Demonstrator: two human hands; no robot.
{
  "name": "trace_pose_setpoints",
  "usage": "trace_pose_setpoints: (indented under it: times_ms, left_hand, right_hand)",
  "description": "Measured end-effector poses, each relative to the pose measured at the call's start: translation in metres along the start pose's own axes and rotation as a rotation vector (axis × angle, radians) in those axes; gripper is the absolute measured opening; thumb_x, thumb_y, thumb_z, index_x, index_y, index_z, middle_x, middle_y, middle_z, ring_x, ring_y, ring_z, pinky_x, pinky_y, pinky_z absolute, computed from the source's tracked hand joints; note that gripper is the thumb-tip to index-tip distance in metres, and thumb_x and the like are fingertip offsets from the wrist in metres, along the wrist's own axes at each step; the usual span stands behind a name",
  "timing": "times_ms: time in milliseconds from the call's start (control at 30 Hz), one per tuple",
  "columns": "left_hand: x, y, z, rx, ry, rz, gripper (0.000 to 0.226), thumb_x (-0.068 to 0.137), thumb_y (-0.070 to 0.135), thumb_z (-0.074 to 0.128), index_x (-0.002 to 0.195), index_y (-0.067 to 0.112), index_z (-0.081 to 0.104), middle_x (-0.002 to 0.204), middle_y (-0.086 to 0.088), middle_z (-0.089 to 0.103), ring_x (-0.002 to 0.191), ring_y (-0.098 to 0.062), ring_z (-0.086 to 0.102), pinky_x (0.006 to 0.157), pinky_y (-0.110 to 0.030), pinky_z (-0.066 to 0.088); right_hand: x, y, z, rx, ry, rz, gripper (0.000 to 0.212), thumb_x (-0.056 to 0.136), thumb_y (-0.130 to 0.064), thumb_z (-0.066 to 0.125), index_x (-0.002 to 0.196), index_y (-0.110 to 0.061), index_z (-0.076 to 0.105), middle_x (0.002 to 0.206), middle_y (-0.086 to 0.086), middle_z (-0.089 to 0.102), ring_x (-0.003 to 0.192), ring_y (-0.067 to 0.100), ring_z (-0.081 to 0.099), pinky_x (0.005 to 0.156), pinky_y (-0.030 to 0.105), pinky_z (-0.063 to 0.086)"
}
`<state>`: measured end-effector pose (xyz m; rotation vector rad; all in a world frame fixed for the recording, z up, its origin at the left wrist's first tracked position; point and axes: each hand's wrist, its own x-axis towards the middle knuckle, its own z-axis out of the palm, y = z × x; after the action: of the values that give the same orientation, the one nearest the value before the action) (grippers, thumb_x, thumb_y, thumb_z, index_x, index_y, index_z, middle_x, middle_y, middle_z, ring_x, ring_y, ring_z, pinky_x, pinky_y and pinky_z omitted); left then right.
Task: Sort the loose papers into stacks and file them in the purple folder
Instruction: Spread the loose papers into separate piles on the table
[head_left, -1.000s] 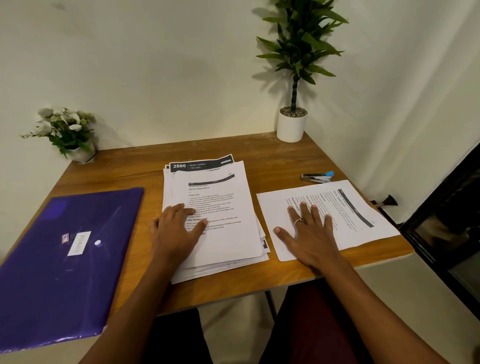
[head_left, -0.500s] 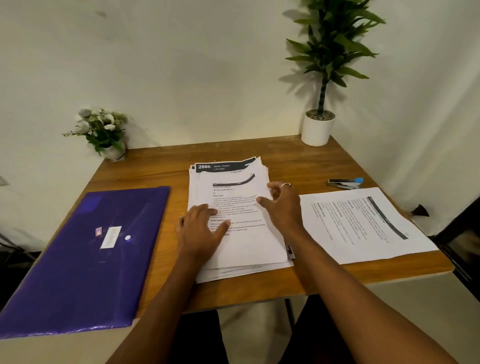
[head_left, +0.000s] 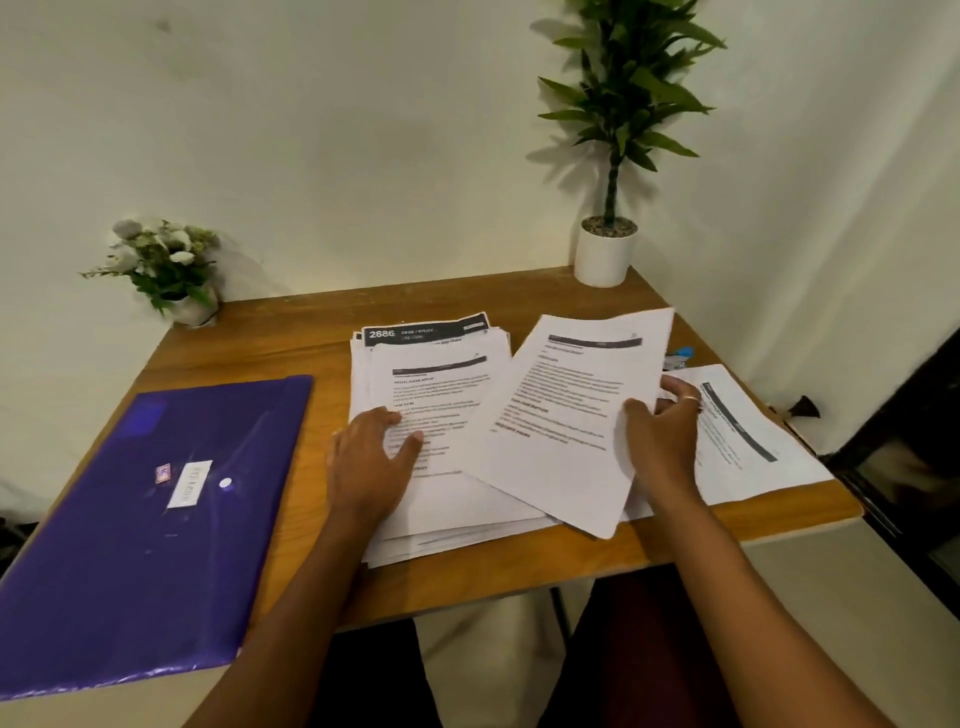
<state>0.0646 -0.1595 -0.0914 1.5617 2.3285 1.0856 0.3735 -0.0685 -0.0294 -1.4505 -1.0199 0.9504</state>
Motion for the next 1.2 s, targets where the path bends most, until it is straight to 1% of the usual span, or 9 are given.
trace_pose_setpoints:
  times_ms: [167, 267, 367, 433, 533, 633, 767, 900, 1200]
  left_hand:
    - [0.001, -0.003, 0.003, 0.048, -0.013, 0.040, 0.043, 0.095, 0.053, 0.061, 0.127, 0.025, 0.059, 0.140, -0.001, 0.058, 0.132, -0.022, 0.050, 0.114, -0.055, 0.036]
    - [-0.001, -0.001, 0.003, 0.053, -0.018, 0.046, 0.043, 0.095, 0.051, 0.062, 0.127, 0.024, 0.059, 0.140, -0.002, 0.058, 0.132, -0.023, 0.050, 0.115, -0.058, 0.035]
    - [-0.002, 0.001, 0.003, 0.063, -0.013, 0.044, 0.042, 0.095, 0.050, 0.063, 0.126, 0.022, 0.060, 0.140, -0.003, 0.058, 0.132, -0.024, 0.051, 0.116, -0.058, 0.033]
    - [-0.002, 0.003, 0.002, 0.064, -0.008, 0.042, 0.041, 0.095, 0.047, 0.065, 0.125, 0.020, 0.060, 0.139, -0.003, 0.059, 0.132, -0.024, 0.052, 0.116, -0.057, 0.033]
    - [-0.003, 0.006, 0.001, 0.055, -0.006, 0.038, 0.041, 0.094, 0.046, 0.065, 0.125, 0.020, 0.060, 0.139, -0.003, 0.059, 0.132, -0.023, 0.052, 0.117, -0.055, 0.032]
    - [-0.003, 0.005, 0.002, 0.054, -0.011, 0.038, 0.041, 0.094, 0.047, 0.065, 0.125, 0.022, 0.060, 0.139, -0.002, 0.059, 0.131, -0.023, 0.052, 0.117, -0.055, 0.032]
    - [-0.003, 0.004, 0.002, 0.057, -0.014, 0.040, 0.040, 0.094, 0.047, 0.065, 0.125, 0.022, 0.059, 0.140, -0.002, 0.058, 0.132, -0.022, 0.051, 0.118, -0.055, 0.031]
    - [-0.003, 0.004, 0.003, 0.053, -0.008, 0.040, 0.041, 0.094, 0.048, 0.065, 0.125, 0.022, 0.060, 0.140, -0.002, 0.058, 0.133, -0.022, 0.050, 0.118, -0.053, 0.029]
    - [-0.002, 0.002, 0.004, 0.064, -0.014, 0.042, 0.041, 0.094, 0.050, 0.063, 0.126, 0.023, 0.060, 0.140, 0.000, 0.057, 0.135, -0.020, 0.048, 0.120, -0.053, 0.026]
  right_hand:
    - [-0.006, 0.019, -0.047, -0.054, 0.274, -0.020, 0.045, 0.098, -0.007, 0.052, 0.132, -0.026, 0.030, 0.114, -0.003, 0.057, 0.085, 0.006, 0.058, 0.063, 0.016, 0.046]
    - [-0.010, 0.029, -0.058, -0.183, 0.382, -0.073, 0.051, 0.095, -0.005, 0.051, 0.131, -0.030, 0.025, 0.122, 0.006, 0.055, 0.086, 0.014, 0.059, 0.062, 0.030, 0.056]
    - [-0.013, 0.036, -0.056, -0.367, 0.386, -0.147, 0.064, 0.089, -0.005, 0.065, 0.130, -0.033, 0.026, 0.138, 0.008, 0.039, 0.110, 0.025, 0.056, 0.076, 0.043, 0.062]
    - [-0.017, 0.041, -0.050, -0.600, 0.384, -0.201, 0.076, 0.079, -0.008, 0.077, 0.136, -0.027, 0.030, 0.146, 0.011, 0.030, 0.128, 0.032, 0.040, 0.100, 0.047, 0.048]
    - [-0.021, 0.049, -0.044, -0.868, 0.313, -0.376, 0.081, 0.070, -0.015, 0.085, 0.139, -0.022, 0.043, 0.162, 0.016, 0.021, 0.150, 0.037, 0.015, 0.116, 0.053, 0.014]
    - [-0.014, 0.045, -0.036, -0.932, 0.016, -0.557, 0.055, 0.079, -0.019, 0.080, 0.131, -0.022, 0.062, 0.163, 0.009, 0.032, 0.155, 0.030, 0.015, 0.121, 0.053, 0.000]
    - [0.009, 0.038, -0.024, -1.088, -0.427, -0.576, 0.067, 0.093, -0.068, 0.046, 0.151, -0.034, 0.042, 0.170, -0.003, 0.013, 0.157, 0.024, 0.001, 0.121, 0.057, -0.008]
    - [0.027, 0.049, -0.022, -1.311, -0.440, -0.381, 0.099, 0.080, -0.092, 0.011, 0.161, -0.035, 0.008, 0.170, 0.000, -0.008, 0.156, 0.030, -0.012, 0.121, 0.064, -0.007]
    - [0.023, 0.046, -0.007, -1.351, -0.356, -0.264, 0.095, 0.086, -0.088, 0.011, 0.161, -0.031, 0.006, 0.171, 0.005, -0.005, 0.156, 0.035, -0.006, 0.120, 0.066, -0.004]
